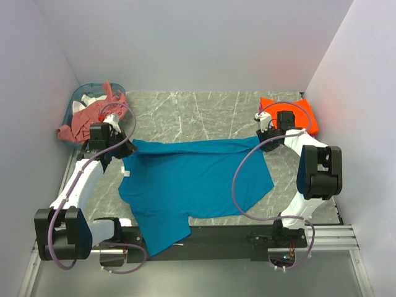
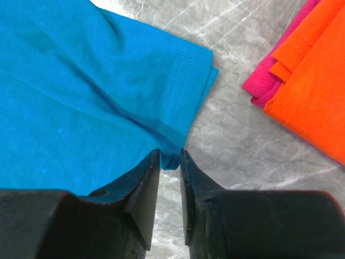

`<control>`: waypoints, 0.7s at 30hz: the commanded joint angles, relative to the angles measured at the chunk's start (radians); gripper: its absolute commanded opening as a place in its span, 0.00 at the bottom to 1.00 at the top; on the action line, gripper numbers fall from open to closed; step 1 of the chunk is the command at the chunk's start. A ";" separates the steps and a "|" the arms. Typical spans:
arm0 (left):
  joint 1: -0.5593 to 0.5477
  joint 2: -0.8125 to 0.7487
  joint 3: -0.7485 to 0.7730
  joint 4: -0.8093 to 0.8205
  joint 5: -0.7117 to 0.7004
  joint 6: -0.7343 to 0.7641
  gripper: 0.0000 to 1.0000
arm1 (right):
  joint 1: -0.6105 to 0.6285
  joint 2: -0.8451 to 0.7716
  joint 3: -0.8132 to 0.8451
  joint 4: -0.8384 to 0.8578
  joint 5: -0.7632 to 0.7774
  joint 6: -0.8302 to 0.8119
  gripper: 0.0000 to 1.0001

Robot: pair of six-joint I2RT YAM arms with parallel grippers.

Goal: Fold and stack the t-shirts
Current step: Fold the tshirt

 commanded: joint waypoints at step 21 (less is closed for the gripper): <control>-0.001 -0.077 -0.012 -0.028 0.025 0.024 0.00 | -0.014 -0.169 -0.038 -0.042 -0.071 -0.016 0.60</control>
